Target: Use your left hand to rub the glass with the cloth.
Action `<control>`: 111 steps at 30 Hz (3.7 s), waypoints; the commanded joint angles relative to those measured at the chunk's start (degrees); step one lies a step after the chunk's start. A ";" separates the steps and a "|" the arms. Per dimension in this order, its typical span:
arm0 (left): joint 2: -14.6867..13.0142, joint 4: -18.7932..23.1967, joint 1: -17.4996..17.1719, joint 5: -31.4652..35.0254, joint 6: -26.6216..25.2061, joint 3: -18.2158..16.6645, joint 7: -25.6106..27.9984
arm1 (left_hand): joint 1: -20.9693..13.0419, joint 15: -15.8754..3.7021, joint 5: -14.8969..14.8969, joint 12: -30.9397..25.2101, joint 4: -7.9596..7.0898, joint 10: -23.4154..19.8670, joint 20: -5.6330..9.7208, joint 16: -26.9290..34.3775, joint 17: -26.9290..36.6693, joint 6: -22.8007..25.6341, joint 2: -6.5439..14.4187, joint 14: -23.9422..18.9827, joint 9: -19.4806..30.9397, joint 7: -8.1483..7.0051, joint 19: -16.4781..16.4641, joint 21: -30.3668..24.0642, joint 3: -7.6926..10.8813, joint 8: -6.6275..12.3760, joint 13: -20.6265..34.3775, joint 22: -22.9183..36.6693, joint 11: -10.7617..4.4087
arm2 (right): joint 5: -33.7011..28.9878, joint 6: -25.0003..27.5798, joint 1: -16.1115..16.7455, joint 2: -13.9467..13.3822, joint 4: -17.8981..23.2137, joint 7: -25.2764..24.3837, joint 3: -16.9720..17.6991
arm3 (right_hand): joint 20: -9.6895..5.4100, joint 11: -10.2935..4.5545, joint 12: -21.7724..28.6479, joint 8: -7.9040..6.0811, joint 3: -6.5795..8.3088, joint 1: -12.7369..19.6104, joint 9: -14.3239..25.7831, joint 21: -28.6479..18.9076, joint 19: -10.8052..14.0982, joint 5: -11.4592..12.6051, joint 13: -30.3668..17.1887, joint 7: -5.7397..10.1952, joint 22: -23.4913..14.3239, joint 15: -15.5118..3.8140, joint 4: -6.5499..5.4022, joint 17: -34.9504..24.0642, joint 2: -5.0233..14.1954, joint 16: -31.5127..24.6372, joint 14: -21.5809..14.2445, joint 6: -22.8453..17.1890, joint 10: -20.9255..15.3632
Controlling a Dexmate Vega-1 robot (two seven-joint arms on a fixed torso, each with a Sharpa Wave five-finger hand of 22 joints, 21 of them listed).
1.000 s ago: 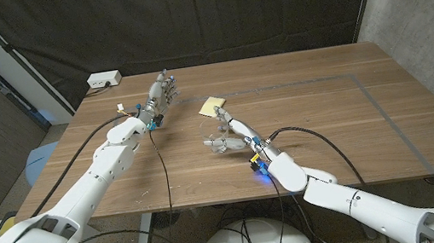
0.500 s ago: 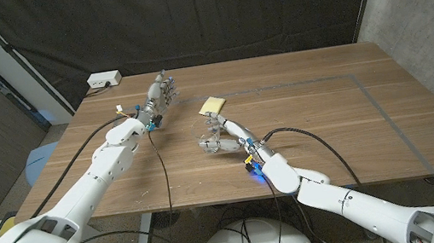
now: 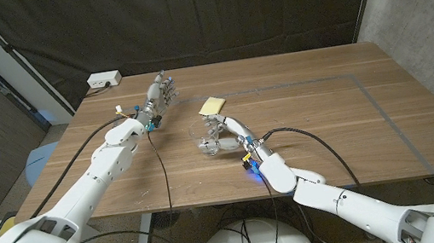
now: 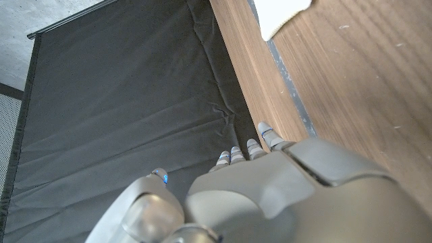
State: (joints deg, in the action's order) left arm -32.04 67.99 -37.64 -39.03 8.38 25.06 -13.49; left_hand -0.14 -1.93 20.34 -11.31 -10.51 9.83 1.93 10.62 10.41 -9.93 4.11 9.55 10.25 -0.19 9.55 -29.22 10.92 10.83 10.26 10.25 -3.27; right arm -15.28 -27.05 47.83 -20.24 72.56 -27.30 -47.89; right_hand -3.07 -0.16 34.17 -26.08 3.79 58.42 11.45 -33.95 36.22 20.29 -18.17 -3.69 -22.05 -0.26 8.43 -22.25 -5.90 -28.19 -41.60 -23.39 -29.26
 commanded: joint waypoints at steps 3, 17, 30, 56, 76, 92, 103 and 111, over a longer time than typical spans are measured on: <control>-0.06 -0.20 0.88 0.84 -0.35 0.68 -0.37 | -0.21 -1.07 0.39 -0.09 -0.01 10.73 2.08 0.17 0.13 -12.68 4.44 12.20 0.25 -0.34 7.59 0.30 -0.56 -0.01 0.14 0.31 -0.09 | 2.58 -2.06 0.89 1.92 -2.51 -4.68 2.56 | -0.95 -4.67 0.76 -0.31 0.37 9.34 0.10 -0.87 0.22 -0.56 -0.54 8.55 -0.30 -13.42 -0.06 -8.15 9.56 -3.71 -4.72 -9.97 -6.04; -5.21 5.17 2.58 12.81 -3.33 4.29 6.09 | -15.20 0.81 -1.63 -2.36 9.49 -2.80 -1.55 2.00 0.05 1.45 0.02 -3.40 0.31 -5.21 -2.57 -0.37 1.37 3.49 0.26 0.34 -2.90 | 3.63 -0.82 2.34 1.44 -1.25 -9.45 6.46 | -1.82 -4.43 1.25 -0.33 0.75 10.41 0.08 -1.54 -0.16 -1.21 -0.98 8.42 -0.35 -13.44 -0.07 -8.76 10.35 -3.70 -5.22 -11.15 -7.11; -11.30 14.14 5.10 32.30 -10.21 8.81 10.96 | -31.79 -2.55 -7.49 -4.70 18.78 -21.38 -3.71 5.75 2.00 19.10 -0.29 -21.55 0.40 -5.11 -12.60 -2.19 5.27 6.50 0.82 0.66 -3.63 | 3.03 0.02 2.97 0.29 0.49 -11.81 8.16 | -2.95 -4.38 1.61 -0.32 0.71 10.86 0.07 -2.27 -0.22 -1.95 -1.35 8.42 -0.35 -13.46 -0.15 -9.46 10.48 -4.00 -6.21 -12.07 -7.97; -12.71 18.36 14.81 62.99 -9.35 15.87 -2.92 | -44.81 -3.92 -3.69 -0.63 19.41 -23.24 -3.53 5.16 5.26 23.07 -4.50 -23.89 0.59 -6.94 -15.02 -2.58 5.26 2.66 1.06 1.05 -6.26 | 3.36 0.42 5.41 -1.53 3.69 -14.81 10.26 | -4.11 -4.44 1.76 0.13 0.56 11.14 0.10 -3.11 -1.66 -3.15 -2.03 8.55 -0.25 -13.42 -0.52 -10.32 10.72 -3.53 -6.67 -12.61 -8.40; -3.93 6.74 27.79 74.69 -3.68 22.54 -20.70 | -46.32 -3.95 -3.06 -1.32 18.21 -24.80 -3.24 4.72 6.22 25.15 -4.42 -23.38 0.69 -6.46 -14.61 -2.25 4.48 2.53 1.02 1.08 -4.66 | 3.62 -0.48 5.43 -1.61 3.05 -15.22 10.63 | -4.38 -4.37 1.70 0.49 0.55 11.26 0.14 -3.88 -1.93 -3.86 -2.42 8.46 -0.14 -13.45 -0.68 -10.82 10.99 -3.14 -6.77 -12.73 -8.38; 1.75 -1.86 31.93 78.49 -1.42 26.93 -21.06 | -45.45 -3.53 -3.11 -1.43 17.29 -25.63 -3.48 4.76 6.72 25.93 -4.36 -23.76 0.67 -6.19 -14.80 -2.33 3.58 2.37 1.01 1.12 -4.94 | 3.86 -0.65 5.70 -1.70 3.00 -15.69 11.12 | -4.55 -4.37 1.70 0.70 0.56 11.50 0.18 -4.51 -2.21 -4.38 -2.73 8.45 -0.05 -13.45 -0.70 -11.30 11.13 -2.95 -6.89 -12.97 -8.53; 3.24 -3.73 32.66 81.20 -0.48 29.57 -19.92 | -45.88 -3.93 -3.08 -2.14 17.18 -28.21 -3.27 5.03 7.04 27.86 -4.05 -24.89 0.65 -6.53 -15.45 -2.58 3.34 2.75 1.00 1.12 -4.87 | 3.95 -0.48 6.09 -1.97 3.23 -15.82 11.40 | -4.67 -4.55 1.63 0.87 0.56 11.67 0.21 -4.96 -2.38 -4.70 -2.94 8.45 0.03 -13.45 -0.68 -11.63 11.18 -2.82 -6.95 -13.05 -8.51; 3.69 -3.59 32.40 83.19 -0.47 31.11 -20.24 | -46.24 -4.40 -3.11 -2.54 17.17 -30.31 -3.39 5.32 7.29 30.76 -4.11 -26.09 0.61 -6.38 -15.92 -2.78 2.99 3.49 1.00 1.12 -5.06 | 4.07 -0.86 6.07 -1.88 2.97 -15.94 11.48 | -4.74 -4.41 1.62 0.96 0.56 11.77 0.23 -5.24 -2.54 -4.90 -3.07 8.43 0.08 -13.46 -0.69 -11.88 11.24 -2.77 -7.02 -13.14 -8.58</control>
State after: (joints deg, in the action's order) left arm -29.49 65.12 -5.46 41.29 7.62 53.77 -33.91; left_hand -45.92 -2.42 16.80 -13.58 6.62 -19.85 -1.34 15.51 17.44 19.99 -0.32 -15.78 10.80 -6.54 -5.83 -31.71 14.16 13.95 11.20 11.06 -8.39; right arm -11.31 -27.58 53.81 -22.06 75.68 -43.12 -36.55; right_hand -3.08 1.56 35.61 -24.95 3.71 58.87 11.62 -38.98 33.91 15.63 -20.94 -4.99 -21.91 0.86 8.35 -30.25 -6.35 -30.18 -42.74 -26.13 -31.00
